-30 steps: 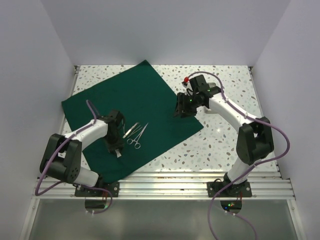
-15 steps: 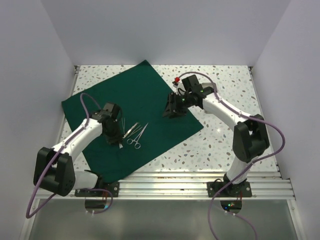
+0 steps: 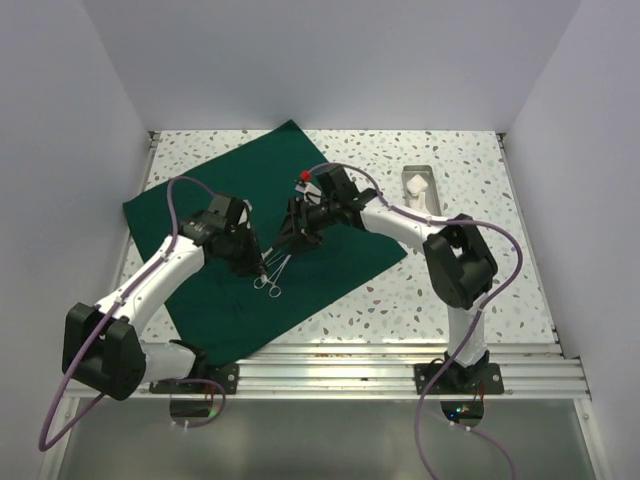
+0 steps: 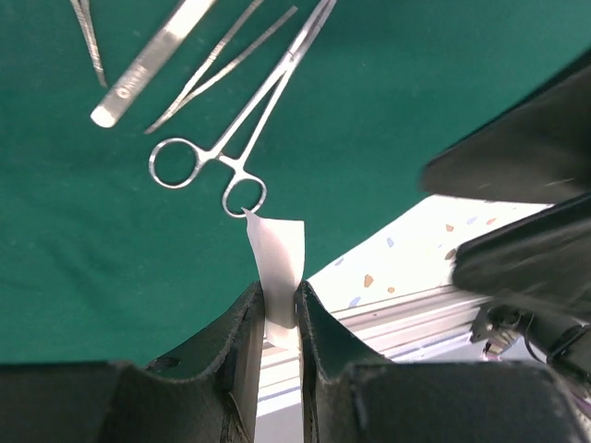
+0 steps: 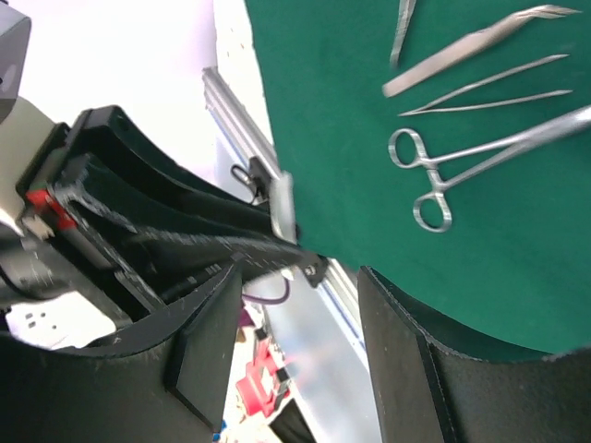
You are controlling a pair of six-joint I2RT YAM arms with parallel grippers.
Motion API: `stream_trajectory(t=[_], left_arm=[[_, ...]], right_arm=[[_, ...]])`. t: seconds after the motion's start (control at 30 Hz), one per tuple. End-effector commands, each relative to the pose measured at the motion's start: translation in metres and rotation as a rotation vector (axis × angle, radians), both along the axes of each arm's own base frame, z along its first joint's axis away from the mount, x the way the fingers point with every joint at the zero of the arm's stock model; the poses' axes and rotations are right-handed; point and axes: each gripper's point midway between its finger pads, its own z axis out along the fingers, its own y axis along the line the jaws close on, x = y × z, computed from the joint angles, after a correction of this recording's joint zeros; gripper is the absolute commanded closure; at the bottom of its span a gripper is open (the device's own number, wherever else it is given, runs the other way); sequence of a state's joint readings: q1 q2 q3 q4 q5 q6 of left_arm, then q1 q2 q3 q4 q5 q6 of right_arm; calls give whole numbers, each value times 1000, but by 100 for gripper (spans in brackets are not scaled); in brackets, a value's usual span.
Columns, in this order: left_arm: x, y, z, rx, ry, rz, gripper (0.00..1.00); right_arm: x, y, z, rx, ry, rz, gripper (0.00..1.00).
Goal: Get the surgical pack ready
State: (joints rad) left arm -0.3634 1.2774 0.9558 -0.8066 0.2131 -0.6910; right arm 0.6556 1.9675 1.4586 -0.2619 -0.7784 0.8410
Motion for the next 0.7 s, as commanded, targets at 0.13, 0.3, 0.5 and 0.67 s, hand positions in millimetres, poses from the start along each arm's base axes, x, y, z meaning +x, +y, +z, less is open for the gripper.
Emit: stream_trajectory(t=[0.13,0.3,0.5,0.67], left_arm=[[8,-23,19,-55,-71,-56,76],[5,-26,17,-49,-68,-68,76],[7,-26,22,-47,-85,-72,76],[8,-24,19,-36,-88,-75,76]], right_arm=[[-11,30,21,60,-14,60,43],[-21,39,9,33,5,82,46],[-35,48,0,13,19,111,50],[-44,53,-3,17,35,129,65]])
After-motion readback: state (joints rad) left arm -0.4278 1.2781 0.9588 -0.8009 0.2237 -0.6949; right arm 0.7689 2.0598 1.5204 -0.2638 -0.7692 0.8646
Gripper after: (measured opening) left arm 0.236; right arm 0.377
